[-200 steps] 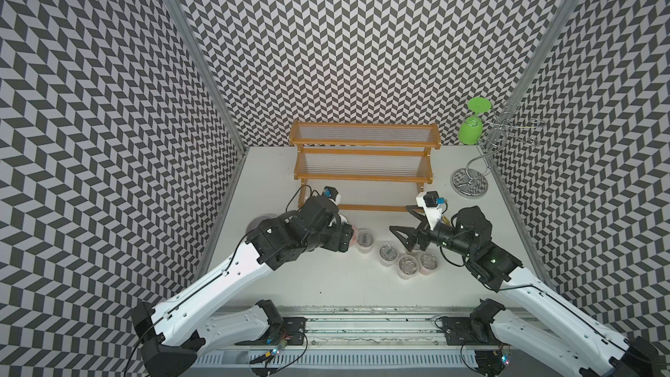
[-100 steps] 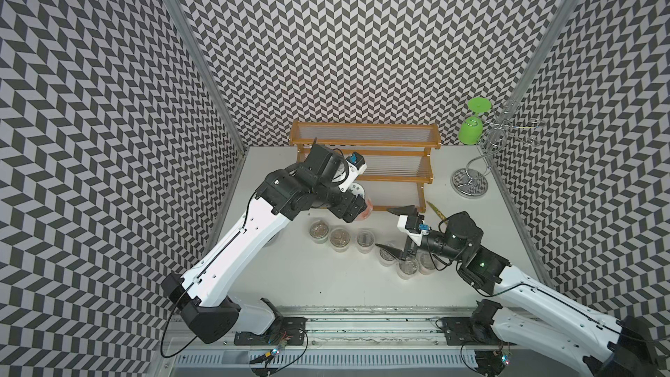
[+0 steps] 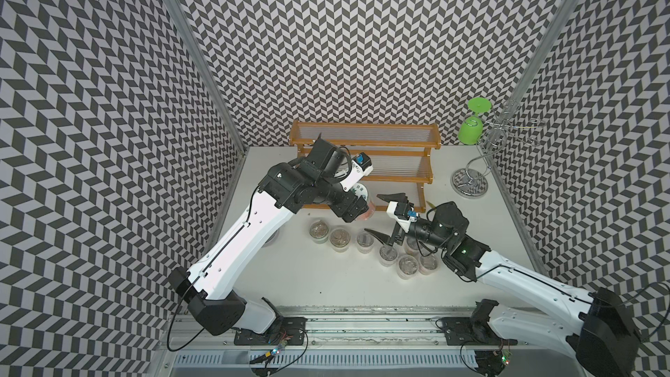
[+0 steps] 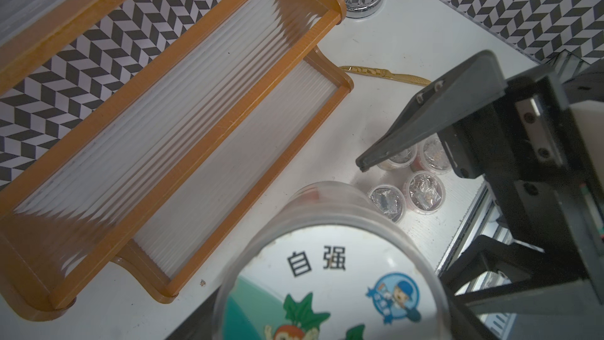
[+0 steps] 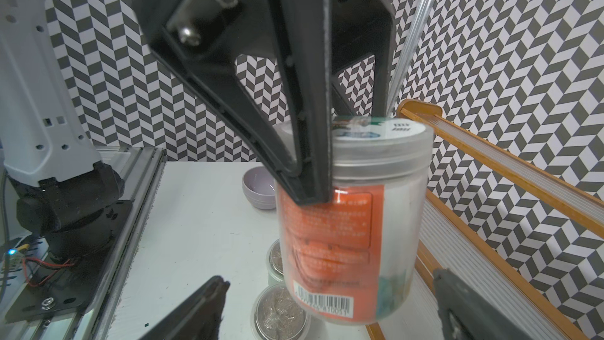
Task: Place the seed container on the shelf
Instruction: Pick up the seed jar at the center of the board.
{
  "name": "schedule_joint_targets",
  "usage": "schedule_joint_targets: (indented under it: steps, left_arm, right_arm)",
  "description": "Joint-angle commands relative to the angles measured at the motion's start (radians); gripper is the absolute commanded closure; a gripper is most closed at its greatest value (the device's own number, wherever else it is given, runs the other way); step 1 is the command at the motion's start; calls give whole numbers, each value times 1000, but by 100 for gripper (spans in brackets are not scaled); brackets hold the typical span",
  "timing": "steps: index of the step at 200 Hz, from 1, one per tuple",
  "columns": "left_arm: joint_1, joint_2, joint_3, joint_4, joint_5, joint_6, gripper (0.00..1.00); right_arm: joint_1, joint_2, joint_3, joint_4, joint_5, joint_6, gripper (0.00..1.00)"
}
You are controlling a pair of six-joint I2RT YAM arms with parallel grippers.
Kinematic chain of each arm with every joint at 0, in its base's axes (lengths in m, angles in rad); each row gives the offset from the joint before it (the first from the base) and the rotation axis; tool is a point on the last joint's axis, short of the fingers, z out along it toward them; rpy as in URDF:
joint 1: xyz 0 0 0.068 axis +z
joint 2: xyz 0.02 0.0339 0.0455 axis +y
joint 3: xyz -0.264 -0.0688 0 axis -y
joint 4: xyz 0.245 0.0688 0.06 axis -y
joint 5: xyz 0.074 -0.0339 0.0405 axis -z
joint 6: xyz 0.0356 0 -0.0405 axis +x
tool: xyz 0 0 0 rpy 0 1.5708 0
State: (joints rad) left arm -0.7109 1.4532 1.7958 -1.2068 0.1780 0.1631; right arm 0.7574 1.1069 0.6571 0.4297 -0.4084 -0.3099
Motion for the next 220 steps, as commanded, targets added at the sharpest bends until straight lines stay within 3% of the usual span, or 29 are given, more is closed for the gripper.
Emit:
schedule_joint_targets:
  steps: [1,49,79,156,220]
  left_arm:
    - [2,7,41,8,35,12,32]
    - [-6,21,57,3,53,7,32]
    - [-10,25,63,3,54,4,32]
    - [-29,35,48,-1,50,6,31]
    - [-29,38,58,5,28,-1,23]
  right_arm:
    - [10,32,39,118,-14,45,0]
    - [16,122,92,154,-13,93,0]
    - [17,163,109,153,-20,108,5]
    - [20,203,125,193,-27,158,8]
    - [22,184,95,210,-29,146,20]
